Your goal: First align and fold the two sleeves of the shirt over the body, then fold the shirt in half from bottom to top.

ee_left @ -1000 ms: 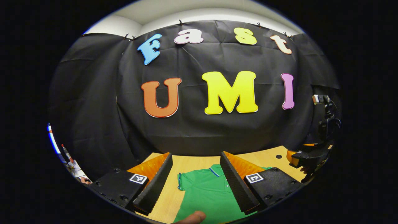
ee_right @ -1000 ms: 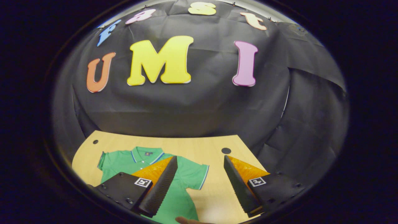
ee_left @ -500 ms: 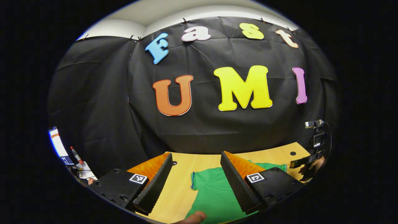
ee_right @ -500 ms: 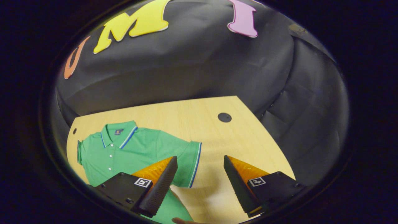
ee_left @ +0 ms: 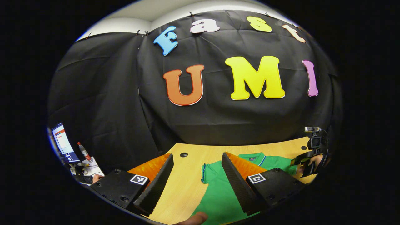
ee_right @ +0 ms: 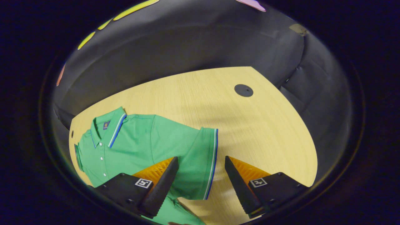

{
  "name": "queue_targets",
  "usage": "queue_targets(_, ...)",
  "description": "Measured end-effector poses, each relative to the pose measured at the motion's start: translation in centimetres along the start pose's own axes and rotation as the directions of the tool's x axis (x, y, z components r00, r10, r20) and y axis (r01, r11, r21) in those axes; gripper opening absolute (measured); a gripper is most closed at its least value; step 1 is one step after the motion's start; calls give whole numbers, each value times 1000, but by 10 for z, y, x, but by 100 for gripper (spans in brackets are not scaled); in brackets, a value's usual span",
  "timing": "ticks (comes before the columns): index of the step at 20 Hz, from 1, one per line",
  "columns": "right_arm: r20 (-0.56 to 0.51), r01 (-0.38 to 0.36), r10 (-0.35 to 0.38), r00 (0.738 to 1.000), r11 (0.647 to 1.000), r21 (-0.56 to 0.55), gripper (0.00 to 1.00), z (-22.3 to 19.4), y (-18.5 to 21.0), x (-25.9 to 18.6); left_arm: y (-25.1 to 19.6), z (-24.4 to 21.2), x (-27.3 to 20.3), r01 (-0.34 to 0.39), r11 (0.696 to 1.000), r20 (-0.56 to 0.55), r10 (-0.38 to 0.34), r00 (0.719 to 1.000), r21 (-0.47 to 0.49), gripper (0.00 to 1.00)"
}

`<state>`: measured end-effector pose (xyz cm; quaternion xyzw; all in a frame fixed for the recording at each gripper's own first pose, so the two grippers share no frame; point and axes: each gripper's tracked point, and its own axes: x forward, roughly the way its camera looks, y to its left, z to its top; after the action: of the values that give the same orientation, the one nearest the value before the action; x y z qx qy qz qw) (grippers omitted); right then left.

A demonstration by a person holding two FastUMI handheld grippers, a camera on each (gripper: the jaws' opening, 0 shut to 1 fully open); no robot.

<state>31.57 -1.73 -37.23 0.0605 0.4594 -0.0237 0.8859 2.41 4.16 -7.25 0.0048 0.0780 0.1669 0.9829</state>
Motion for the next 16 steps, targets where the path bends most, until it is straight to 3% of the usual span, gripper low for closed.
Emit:
queue_targets(3, -53, -22, 25, 998, 997, 68, 98, 2, 4, 3, 0, -15, -1, -3, 1000, -36, 3, 999, -17, 100)
queue_targets(7, -96, 41, -43, 994, 999, -19, 64, -3, 0, 9, 8, -23, -4, -16, 1000, -54, 15, 998, -19, 100)
queue_targets(10, -117, 33, -37, 992, 999, -37, 44, -2, 3, 7, 16, -28, -4, -40, 999, -62, 39, 997, -25, 100)
queue_targets(11, -117, 29, -33, 993, 999, -41, 44, -2, 4, 7, 17, -30, -3, -47, 998, -67, 44, 997, -29, 100)
queue_targets(14, -118, 19, -25, 993, 998, -56, 22, -1, 5, 8, 28, -34, -8, -64, 997, -78, 60, 995, -40, 100)
queue_targets(16, -113, 11, -21, 993, 995, -94, 18, 0, 6, 7, 33, -35, -14, -73, 996, -81, 69, 994, -43, 100)
